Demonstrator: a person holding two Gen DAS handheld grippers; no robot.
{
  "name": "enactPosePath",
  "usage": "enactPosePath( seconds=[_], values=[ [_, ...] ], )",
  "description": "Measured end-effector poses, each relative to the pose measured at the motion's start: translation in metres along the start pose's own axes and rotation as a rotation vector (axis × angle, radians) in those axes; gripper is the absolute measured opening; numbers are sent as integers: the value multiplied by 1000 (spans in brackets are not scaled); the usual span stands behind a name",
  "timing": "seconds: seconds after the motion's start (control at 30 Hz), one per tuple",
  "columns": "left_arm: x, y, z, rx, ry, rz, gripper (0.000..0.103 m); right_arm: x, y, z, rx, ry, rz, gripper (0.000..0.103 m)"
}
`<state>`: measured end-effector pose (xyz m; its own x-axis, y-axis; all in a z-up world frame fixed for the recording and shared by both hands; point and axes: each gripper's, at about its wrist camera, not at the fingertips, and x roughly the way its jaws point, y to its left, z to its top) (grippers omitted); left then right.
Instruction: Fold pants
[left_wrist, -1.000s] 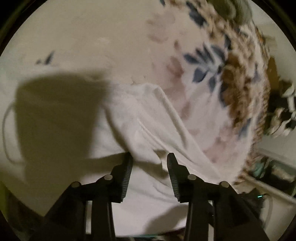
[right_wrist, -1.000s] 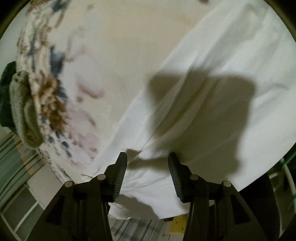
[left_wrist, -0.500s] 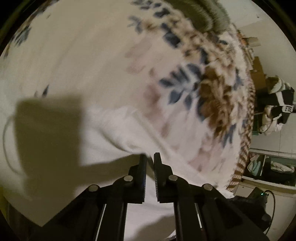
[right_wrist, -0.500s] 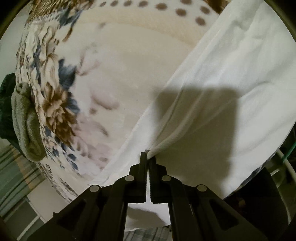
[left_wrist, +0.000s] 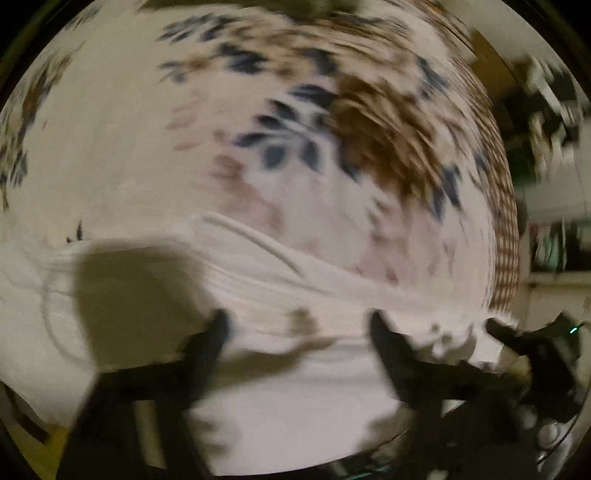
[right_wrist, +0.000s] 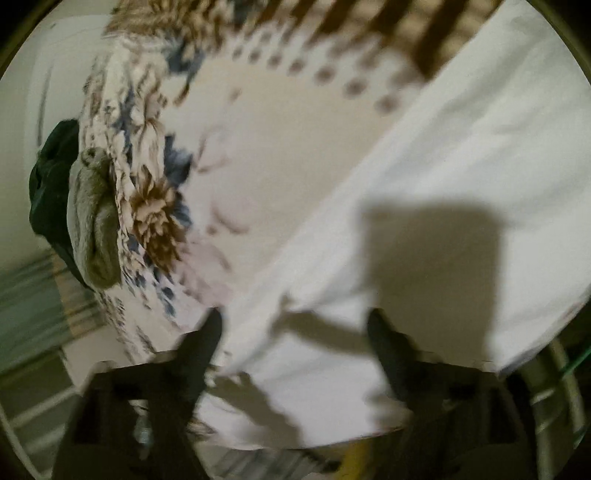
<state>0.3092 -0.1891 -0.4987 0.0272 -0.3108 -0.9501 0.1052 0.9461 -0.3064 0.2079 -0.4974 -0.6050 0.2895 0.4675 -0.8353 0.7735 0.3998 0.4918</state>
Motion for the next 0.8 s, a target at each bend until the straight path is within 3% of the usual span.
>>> enactPosePath(
  seconds=[0.13, 0.2, 0.3, 0.37, 0.6, 0.7, 0.8],
  values=[
    [24, -36, -20, 114, 15, 16, 90, -50, -56, -13, -27, -111, -107, 85],
    [42, -38, -19, 112, 21, 36, 90, -73, -94, -16, 3, -193, -161, 85],
    [69, -35, -12, 86, 19, 76, 91, -92, -150, -10, 76, -266, -172, 78],
    [76, -35, -10, 73, 10, 68, 103, -96, -178, -2, 96, -303, -168, 75],
    [80, -43, -13, 47, -18, 118, 103, -101, -237, 22, 143, -416, 39, 63],
    [76, -51, -16, 46, -16, 132, 103, -102, -254, 30, 172, -471, 153, 63],
    [58, -67, -28, 50, -37, 87, 103, -106, -264, 38, 188, -506, 268, 60]
  ],
)
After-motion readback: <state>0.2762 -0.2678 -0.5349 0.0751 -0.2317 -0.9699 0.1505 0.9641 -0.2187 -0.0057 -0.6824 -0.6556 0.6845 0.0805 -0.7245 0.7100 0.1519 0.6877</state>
